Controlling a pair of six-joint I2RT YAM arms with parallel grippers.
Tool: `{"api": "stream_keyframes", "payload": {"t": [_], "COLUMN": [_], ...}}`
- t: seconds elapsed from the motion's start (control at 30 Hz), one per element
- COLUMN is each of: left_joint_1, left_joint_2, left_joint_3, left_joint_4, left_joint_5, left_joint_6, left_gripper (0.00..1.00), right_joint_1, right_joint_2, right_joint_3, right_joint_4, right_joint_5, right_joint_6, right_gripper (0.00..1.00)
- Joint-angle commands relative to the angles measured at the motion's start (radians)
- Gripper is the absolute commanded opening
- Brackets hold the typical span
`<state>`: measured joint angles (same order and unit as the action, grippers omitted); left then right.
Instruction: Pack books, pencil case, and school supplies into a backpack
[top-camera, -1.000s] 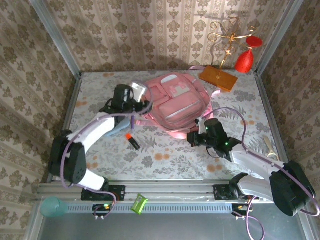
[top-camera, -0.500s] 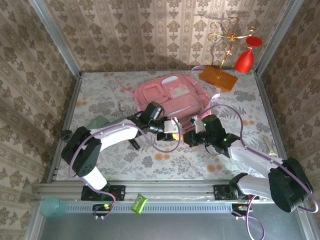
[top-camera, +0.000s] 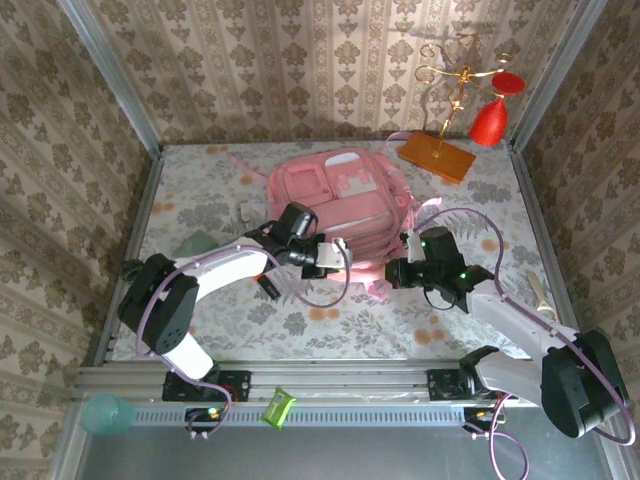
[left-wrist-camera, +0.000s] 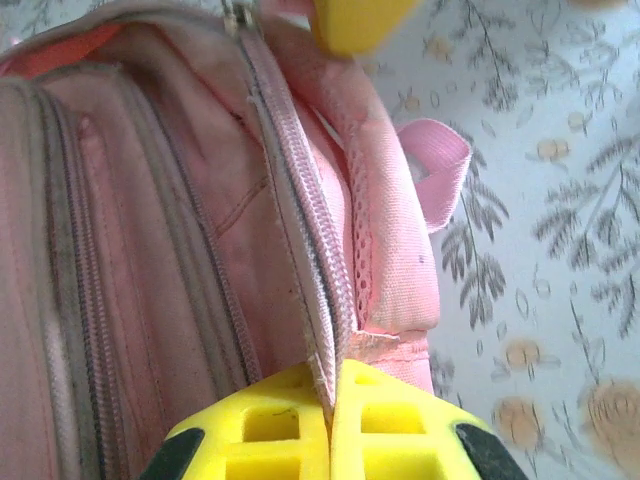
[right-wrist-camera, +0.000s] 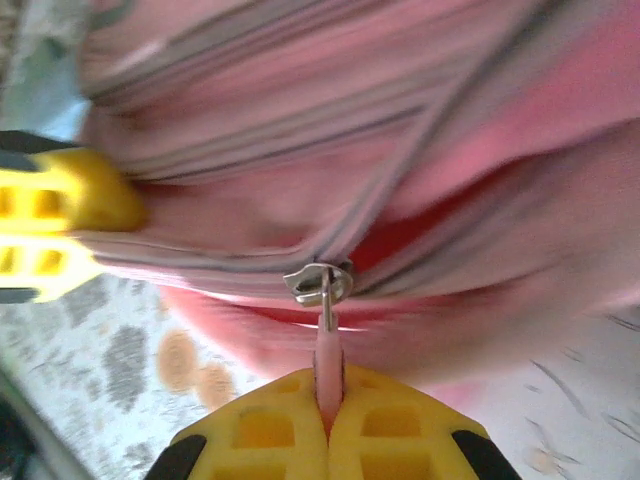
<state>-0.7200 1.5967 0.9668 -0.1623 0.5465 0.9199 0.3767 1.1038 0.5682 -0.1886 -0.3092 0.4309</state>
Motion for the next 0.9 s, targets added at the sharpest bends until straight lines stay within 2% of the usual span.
{"api": "stream_keyframes", "payload": {"t": [0.0,0.13,0.2,0.23,0.27,0.33,0.37,0.43,0.47,0.53,0.63,0.73,0.87], "left_joint_1": [0.038,0.129,0.173,0.184,0.186,0.177,0.163,0.122,0.097,0.015,-0.096,-0.119,-0.120], "left_joint_2": [-0.066,-0.118,-0.147,-0.158,-0.166,-0.178,-0.186,-0.206,-0.213,-0.214,-0.162,-0.083,0.015], "left_joint_3": [-0.019,-0.065,-0.093,-0.107,-0.111,-0.102,-0.094,-0.080,-0.075,-0.059,-0.024,0.010,0.097], "left_joint_4": [-0.098,-0.099,-0.066,-0.040,-0.027,-0.027,-0.025,-0.017,-0.004,0.032,0.055,0.090,0.012], "left_joint_5": [-0.041,-0.034,-0.025,-0.035,-0.035,0.012,0.036,0.061,0.069,0.062,-0.031,-0.133,-0.223], "left_joint_6": [0.107,0.123,0.111,0.100,0.084,0.031,-0.013,-0.101,-0.151,-0.229,-0.283,-0.325,-0.301], "left_gripper": [0.00,0.00,0.00,0.03,0.14,0.46,0.59,0.80,0.84,0.85,0.82,0.75,0.70], "right_joint_1": [-0.023,-0.067,-0.080,-0.074,-0.060,-0.024,-0.005,0.041,0.060,0.080,0.080,0.082,0.083], "right_joint_2": [-0.014,0.050,0.094,0.104,0.104,0.110,0.117,0.111,0.106,0.091,0.074,0.068,0.058], "right_joint_3": [0.062,0.099,0.114,0.114,0.101,0.093,0.096,0.093,0.093,0.092,0.081,0.073,0.047], "right_joint_4": [-0.144,-0.121,-0.081,-0.033,0.033,0.114,0.139,0.172,0.179,0.179,0.190,0.192,0.215], "right_joint_5": [0.240,0.319,0.287,0.229,0.152,0.022,-0.032,-0.089,-0.107,-0.132,-0.171,-0.197,-0.205], "right_joint_6": [0.033,0.039,0.038,0.029,0.024,0.020,0.014,-0.001,-0.014,-0.024,-0.031,-0.040,-0.042], "right_gripper": [0.00,0.00,0.00,0.00,0.00,0.00,0.00,0.00,0.00,0.00,0.00,0.00,0.00]}}
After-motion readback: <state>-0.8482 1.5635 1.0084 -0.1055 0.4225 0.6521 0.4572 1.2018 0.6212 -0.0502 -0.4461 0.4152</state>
